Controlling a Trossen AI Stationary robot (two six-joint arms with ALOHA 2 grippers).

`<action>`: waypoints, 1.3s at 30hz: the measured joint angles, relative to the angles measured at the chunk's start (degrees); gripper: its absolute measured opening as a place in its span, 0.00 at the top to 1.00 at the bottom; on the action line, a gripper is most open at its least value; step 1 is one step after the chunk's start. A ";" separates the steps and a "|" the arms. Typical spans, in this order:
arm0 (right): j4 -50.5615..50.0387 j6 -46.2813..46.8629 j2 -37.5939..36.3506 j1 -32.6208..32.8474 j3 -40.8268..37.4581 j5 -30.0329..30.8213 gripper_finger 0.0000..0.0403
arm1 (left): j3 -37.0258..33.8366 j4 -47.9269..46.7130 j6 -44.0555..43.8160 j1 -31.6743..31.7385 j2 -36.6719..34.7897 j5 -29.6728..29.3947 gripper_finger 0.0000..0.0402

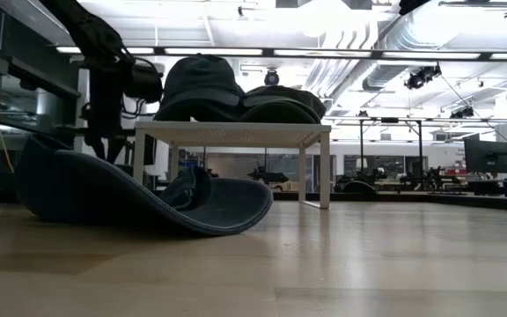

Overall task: Pick & Place hat
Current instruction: Stack the gray cap on top of the other gray cap on the shelf

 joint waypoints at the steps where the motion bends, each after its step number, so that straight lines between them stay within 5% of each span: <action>1: 0.00 0.00 0.00 0.00 0.00 0.00 0.55 | 0.00 -0.67 0.80 -0.06 -0.68 -0.06 0.98; 29: 0.04 1.81 0.00 0.00 0.00 -0.01 0.55 | 0.10 -6.08 16.36 -7.08 -34.80 -5.66 0.99; 39: 0.60 1.57 0.00 0.01 0.00 0.00 0.55 | 10.88 -5.09 30.78 -11.55 -41.33 -7.21 0.99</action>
